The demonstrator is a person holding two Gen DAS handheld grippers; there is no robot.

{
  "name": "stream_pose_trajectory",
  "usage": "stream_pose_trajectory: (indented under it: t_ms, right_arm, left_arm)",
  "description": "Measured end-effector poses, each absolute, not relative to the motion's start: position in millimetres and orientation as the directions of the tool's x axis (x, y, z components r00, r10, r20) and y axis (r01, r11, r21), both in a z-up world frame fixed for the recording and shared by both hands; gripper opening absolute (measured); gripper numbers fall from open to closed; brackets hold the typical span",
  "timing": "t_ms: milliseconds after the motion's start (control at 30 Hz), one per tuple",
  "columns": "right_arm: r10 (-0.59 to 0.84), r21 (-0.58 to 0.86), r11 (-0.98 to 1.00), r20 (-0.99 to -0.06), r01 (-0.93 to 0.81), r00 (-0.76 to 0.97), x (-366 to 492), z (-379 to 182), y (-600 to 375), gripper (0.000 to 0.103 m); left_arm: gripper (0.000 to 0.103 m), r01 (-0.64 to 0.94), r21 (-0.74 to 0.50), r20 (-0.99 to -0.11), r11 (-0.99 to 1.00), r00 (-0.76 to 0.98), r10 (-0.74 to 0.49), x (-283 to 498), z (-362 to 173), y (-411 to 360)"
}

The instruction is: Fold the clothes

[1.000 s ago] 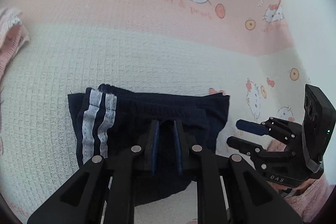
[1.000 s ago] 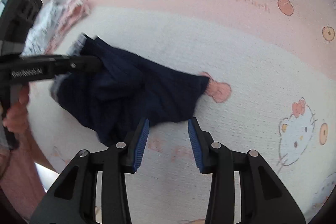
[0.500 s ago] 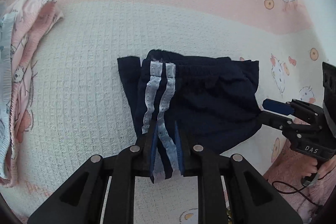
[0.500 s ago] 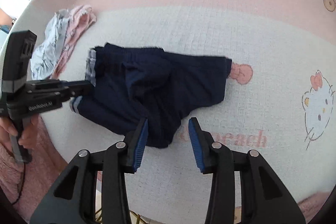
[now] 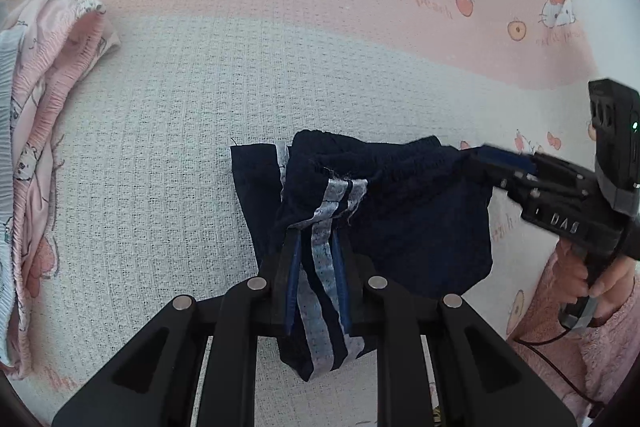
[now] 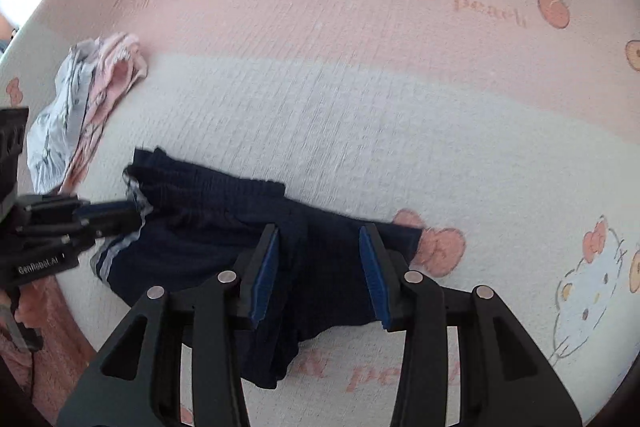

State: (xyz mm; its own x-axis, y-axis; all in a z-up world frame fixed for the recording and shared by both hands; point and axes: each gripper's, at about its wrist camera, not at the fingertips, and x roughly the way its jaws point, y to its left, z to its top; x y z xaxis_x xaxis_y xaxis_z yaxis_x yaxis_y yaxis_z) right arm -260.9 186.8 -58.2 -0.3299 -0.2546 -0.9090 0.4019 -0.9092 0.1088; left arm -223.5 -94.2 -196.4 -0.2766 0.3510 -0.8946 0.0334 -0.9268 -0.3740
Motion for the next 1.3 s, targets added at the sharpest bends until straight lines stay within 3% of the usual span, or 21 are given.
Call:
stream_pose_trajectory:
  t_ms: [100,233,367,500,600,767,800,900,933,967,1000,1133,1200,1300]
  right_arm:
    - [-0.289,0.122,-0.908,-0.874,0.4,-0.39,-273,-44,175,0.046]
    - [-0.361,0.194,-0.87,-0.878,0.454,-0.316,-264,-53,145,0.046]
    - [-0.24,0.066,-0.873,-0.921,0.483,-0.308,-262,-92,120,0.046]
    - [-0.355,0.229,-0.893,-0.889,0.388,-0.29,-269,-80,141,0.047]
    - [-0.41,0.286,-0.886,-0.851,0.364,-0.329,-252,-62,148,0.049]
    - [-0.215,0.067,-0.913,-0.918,0.402,-0.334,-226,-97,130,0.048]
    - [-0.223,0.093,-0.925,-0.918,0.368,-0.327,-227,-99,138,0.047]
    - [-0.262,0.18,-0.946,-0.914,0.269,-0.31,-226,-103,162,0.051]
    - [-0.293,0.222,-0.944,-0.906,0.244,-0.307,-223,-99,168,0.055]
    - [-0.323,0.257,-0.936,-0.901,0.242,-0.291,-220,-98,168,0.065]
    - [-0.342,0.273,-0.925,-0.9,0.262,-0.269,-217,-100,166,0.069]
    - [-0.269,0.205,-0.944,-0.931,0.257,-0.246,-215,-124,155,0.07]
    - [-0.239,0.169,-0.951,-0.932,0.258,-0.274,-215,-128,147,0.079]
    - [-0.194,0.114,-0.959,-0.929,0.258,-0.314,-214,-134,135,0.077]
  left_arm:
    - [0.018,0.035,-0.371,-0.891,-0.928,-0.293,0.346,-225,-193,-95]
    - [0.018,0.066,-0.406,-0.847,-0.911,-0.402,0.348,-229,-177,-107]
    - [0.018,0.079,-0.332,-0.895,-0.94,-0.34,0.287,-254,-195,-110]
    - [0.019,0.096,-0.4,-0.855,-0.911,-0.397,0.334,-245,-176,-112]
    - [0.02,0.102,-0.339,-0.874,-0.935,-0.403,0.272,-223,-172,-102]
    - [0.02,0.111,-0.091,-0.948,-0.99,-0.313,0.053,-210,-199,-92]
    - [0.024,0.132,-0.114,-0.949,-0.985,-0.309,0.068,-209,-201,-96]
    - [0.027,0.233,-0.338,-0.904,-0.912,-0.35,0.246,-197,-197,-122]
    - [0.035,0.25,-0.411,-0.877,-0.877,-0.372,0.306,-193,-197,-128]
    - [0.042,0.265,-0.482,-0.844,-0.835,-0.394,0.363,-188,-196,-133]
    - [0.049,0.279,-0.477,-0.848,-0.833,-0.393,0.354,-186,-199,-134]
    - [0.049,0.282,-0.463,-0.856,-0.84,-0.388,0.342,-193,-215,-137]
    - [0.049,0.263,-0.467,-0.848,-0.844,-0.404,0.344,-194,-215,-129]
    - [0.049,0.233,-0.419,-0.861,-0.878,-0.41,0.302,-196,-214,-116]
